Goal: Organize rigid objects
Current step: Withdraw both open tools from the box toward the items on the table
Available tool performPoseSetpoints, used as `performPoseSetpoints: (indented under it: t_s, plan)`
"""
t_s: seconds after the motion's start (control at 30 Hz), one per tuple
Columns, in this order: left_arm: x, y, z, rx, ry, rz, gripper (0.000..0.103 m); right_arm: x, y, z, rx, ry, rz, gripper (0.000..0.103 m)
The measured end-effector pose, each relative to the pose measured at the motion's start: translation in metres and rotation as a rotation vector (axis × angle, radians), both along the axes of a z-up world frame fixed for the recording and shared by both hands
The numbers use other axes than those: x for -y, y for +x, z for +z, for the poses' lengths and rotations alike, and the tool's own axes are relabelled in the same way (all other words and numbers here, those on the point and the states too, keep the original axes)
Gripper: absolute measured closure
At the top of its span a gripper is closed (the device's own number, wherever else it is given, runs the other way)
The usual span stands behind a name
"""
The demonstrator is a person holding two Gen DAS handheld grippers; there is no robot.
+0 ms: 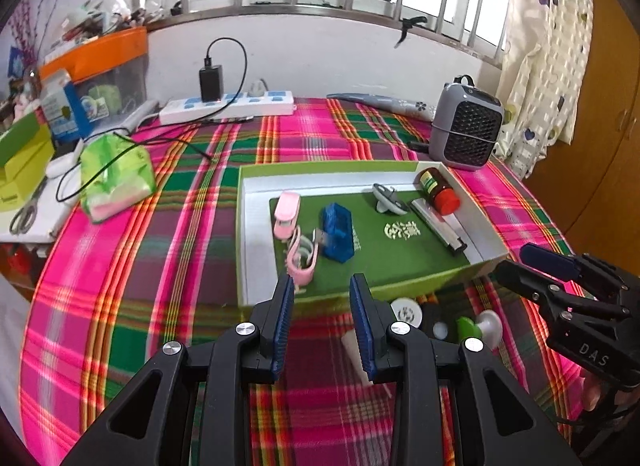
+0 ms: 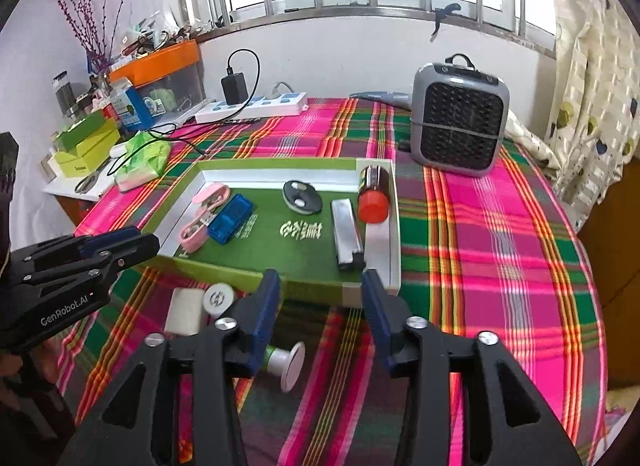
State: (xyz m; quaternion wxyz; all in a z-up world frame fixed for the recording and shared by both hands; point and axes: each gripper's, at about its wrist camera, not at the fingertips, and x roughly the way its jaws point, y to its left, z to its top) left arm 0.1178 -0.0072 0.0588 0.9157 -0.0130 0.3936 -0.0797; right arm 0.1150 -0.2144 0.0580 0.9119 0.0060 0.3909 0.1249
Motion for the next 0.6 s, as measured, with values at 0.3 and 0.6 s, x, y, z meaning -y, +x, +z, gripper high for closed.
performPoseSetpoints:
  t_s: [0.3,0.6]
  plan:
    - [-0.011,-0.020,-0.011,-0.018,-0.028,0.011,0.075,-0.003,-0.018,-0.012,-0.037,0.032,0.004,0.055]
    - [-0.017,-0.031,-0.012,-0.014,-0.058,0.004,0.075,-0.015,-0.026,-0.024,-0.067,0.045,0.029,0.055]
